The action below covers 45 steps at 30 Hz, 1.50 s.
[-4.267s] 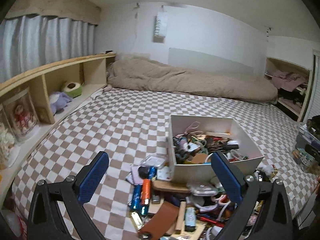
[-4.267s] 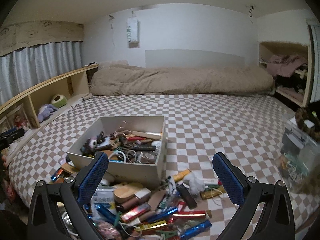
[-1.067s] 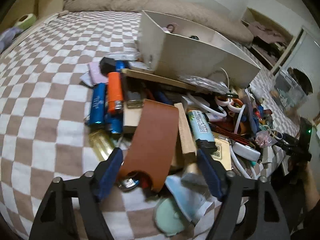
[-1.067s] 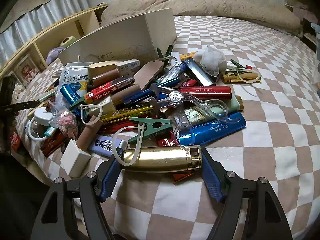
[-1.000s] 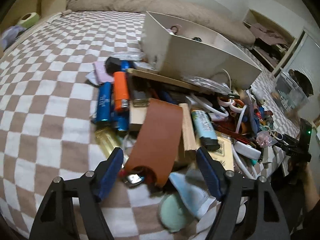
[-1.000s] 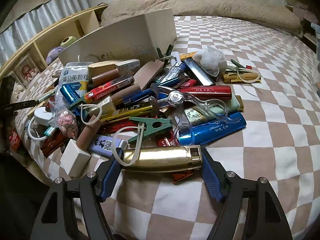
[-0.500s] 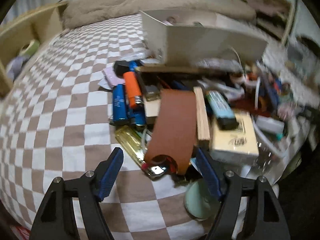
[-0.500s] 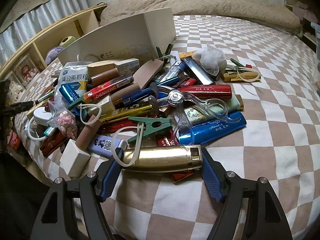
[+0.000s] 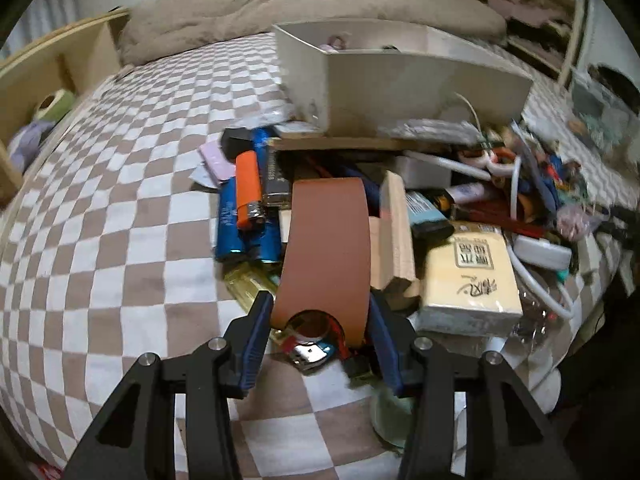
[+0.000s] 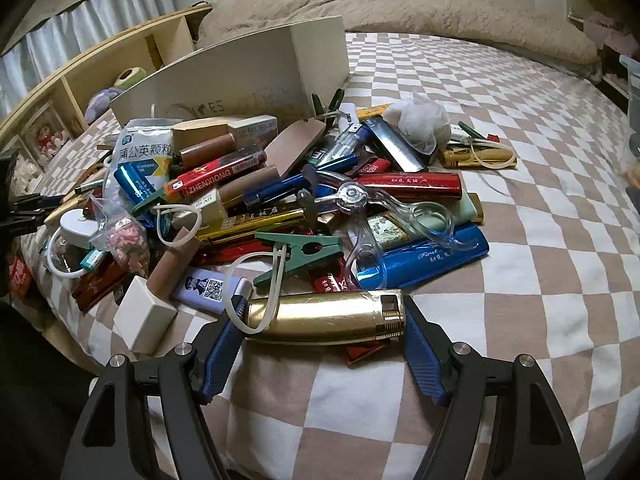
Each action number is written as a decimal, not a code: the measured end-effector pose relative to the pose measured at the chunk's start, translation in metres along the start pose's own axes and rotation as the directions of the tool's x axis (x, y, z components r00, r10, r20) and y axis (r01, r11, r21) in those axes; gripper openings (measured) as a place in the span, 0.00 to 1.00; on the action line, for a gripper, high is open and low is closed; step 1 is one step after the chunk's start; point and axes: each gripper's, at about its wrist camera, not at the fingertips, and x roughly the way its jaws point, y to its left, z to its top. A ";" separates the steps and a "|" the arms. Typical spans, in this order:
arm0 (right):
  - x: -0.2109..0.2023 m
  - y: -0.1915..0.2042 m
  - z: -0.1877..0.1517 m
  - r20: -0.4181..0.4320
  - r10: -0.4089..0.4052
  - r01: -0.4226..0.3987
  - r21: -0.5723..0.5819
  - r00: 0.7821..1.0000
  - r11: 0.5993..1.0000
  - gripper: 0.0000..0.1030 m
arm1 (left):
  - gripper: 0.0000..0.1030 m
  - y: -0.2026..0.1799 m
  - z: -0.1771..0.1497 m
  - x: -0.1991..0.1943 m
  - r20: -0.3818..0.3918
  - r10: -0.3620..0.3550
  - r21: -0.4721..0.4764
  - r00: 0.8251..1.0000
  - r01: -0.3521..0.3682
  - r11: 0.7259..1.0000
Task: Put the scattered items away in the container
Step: 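Grasp the brown leather sleeve with the left tool while the right tool holds the gold cylinder, then lift and carry the leather sleeve and gold cylinder over the white box with both tools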
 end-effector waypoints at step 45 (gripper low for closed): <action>-0.015 -0.061 -0.001 -0.037 -0.315 0.316 0.210 0.948 0.925 0.73 | 1.00 0.077 -0.009 0.031 -0.084 0.310 -0.350 0.947 -0.320 0.881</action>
